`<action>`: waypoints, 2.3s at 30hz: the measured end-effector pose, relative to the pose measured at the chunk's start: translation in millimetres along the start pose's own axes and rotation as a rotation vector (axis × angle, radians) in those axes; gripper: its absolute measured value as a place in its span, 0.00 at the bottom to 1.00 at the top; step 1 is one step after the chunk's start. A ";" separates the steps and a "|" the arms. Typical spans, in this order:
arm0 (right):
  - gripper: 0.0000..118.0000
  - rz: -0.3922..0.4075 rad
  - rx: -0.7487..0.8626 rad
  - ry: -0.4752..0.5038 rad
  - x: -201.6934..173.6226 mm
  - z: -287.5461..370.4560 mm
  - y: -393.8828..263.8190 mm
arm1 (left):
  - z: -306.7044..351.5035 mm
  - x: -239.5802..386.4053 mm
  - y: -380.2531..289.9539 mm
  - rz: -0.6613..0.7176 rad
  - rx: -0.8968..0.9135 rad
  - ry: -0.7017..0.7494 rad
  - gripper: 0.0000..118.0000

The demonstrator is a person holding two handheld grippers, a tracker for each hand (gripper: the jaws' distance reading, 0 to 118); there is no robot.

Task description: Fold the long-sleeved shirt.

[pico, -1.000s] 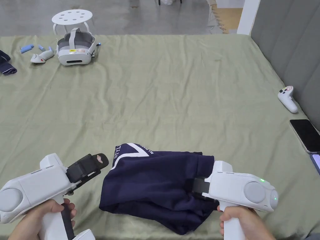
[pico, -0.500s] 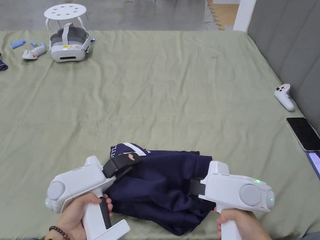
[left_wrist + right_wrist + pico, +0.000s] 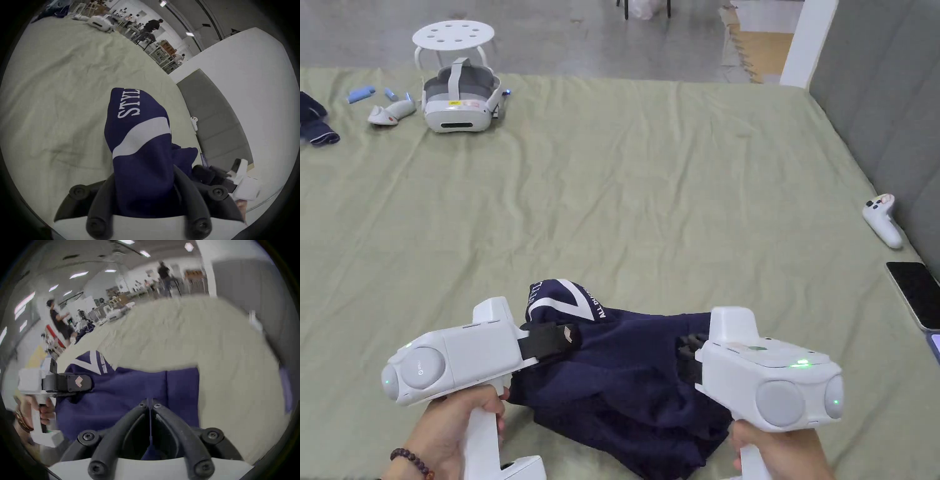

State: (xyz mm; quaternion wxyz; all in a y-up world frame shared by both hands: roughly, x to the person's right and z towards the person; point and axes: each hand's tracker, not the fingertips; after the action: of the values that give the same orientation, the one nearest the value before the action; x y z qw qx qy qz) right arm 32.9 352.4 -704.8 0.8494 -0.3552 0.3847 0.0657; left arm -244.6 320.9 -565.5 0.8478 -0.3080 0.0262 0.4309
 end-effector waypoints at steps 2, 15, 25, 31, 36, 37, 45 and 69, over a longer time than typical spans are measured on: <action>0.00 0.030 0.077 0.010 -15.4 -0.6 12.2 | 10.6 -7.5 10.2 -0.002 0.010 0.000 0.19; 0.00 0.261 0.299 0.276 -243.0 -85.5 89.3 | 181.8 -150.3 139.8 -0.068 0.105 0.234 0.19; 0.00 0.320 0.204 0.481 -386.7 -177.2 82.9 | 277.5 -300.6 197.4 0.040 0.170 0.405 0.22; 0.00 0.321 0.192 0.478 -368.9 -168.0 88.4 | 265.4 -271.7 197.6 -0.105 0.196 0.477 0.93; 0.00 0.320 0.278 0.431 -314.8 -118.5 113.7 | 276.0 -216.1 211.9 -0.243 0.237 0.648 0.90; 0.00 0.324 0.300 0.418 -301.3 -100.5 121.0 | 276.3 -198.7 216.3 -0.284 0.264 0.734 0.90; 0.00 0.299 0.466 0.250 -177.8 18.8 150.1 | 291.2 -33.4 215.6 -0.487 0.606 0.701 0.91; 0.00 0.109 0.703 -0.337 17.4 131.9 89.3 | 35.8 166.4 -17.2 -0.740 0.859 0.455 0.03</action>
State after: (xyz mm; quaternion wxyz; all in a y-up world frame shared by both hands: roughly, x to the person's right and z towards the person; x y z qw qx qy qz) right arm 90.7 501.9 -706.8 0.9658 -0.0057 0.2573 0.0322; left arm -135.3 451.7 -579.5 0.9629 -0.0116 0.2692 -0.0178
